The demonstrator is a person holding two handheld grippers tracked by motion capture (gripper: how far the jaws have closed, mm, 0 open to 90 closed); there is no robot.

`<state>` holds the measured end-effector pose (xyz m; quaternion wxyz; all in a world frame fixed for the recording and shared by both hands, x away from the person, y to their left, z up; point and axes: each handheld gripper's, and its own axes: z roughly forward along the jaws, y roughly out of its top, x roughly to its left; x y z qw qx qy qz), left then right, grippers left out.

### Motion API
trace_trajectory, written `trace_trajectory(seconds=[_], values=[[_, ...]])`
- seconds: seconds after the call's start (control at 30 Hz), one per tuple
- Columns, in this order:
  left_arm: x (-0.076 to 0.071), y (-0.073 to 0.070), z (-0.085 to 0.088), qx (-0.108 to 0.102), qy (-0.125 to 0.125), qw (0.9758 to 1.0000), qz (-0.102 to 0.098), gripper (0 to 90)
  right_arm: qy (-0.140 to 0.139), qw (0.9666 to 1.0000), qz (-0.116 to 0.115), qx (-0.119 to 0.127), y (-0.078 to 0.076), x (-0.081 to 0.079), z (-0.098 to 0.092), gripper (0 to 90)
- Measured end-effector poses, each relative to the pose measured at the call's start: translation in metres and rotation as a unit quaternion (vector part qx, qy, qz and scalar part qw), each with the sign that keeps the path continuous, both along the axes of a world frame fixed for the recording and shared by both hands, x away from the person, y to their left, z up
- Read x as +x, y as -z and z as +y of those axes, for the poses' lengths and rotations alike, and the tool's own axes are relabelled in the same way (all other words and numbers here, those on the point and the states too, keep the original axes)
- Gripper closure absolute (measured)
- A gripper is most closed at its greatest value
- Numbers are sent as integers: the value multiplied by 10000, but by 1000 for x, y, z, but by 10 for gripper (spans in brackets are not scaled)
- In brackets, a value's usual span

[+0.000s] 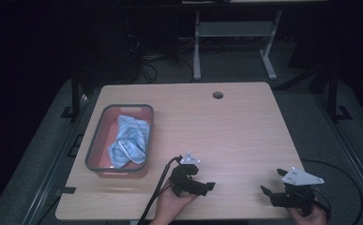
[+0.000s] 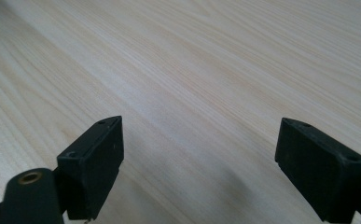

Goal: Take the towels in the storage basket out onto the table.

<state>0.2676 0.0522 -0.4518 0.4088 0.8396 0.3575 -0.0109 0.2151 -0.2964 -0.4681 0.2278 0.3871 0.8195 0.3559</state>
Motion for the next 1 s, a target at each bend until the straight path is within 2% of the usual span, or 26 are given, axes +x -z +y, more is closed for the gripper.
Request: trace_trajectory(seconds=[0.2, 0.37, 0.6, 0.87, 1.0], values=[[1, 1, 1, -8, 37, 10000, 65, 172, 25, 10000, 14, 11, 0, -1, -1, 148], [2, 0, 3, 43, 48, 10000, 23, 172, 2, 10000, 5, 8, 0, 0, -1, 148], [2, -7, 4, 101, 162, 9998, 64, 174, -42, 10000, -40, -30, -1, 0, 2, 148], [7, -26, 9, -51, 100, 9999, 10, 174, -2, 10000, -43, -13, -2, -3, 3, 148], [15, -35, 11, -43, 88, 10000, -12, 174, -9, 10000, -26, -22, -2, -2, 4, 148]])
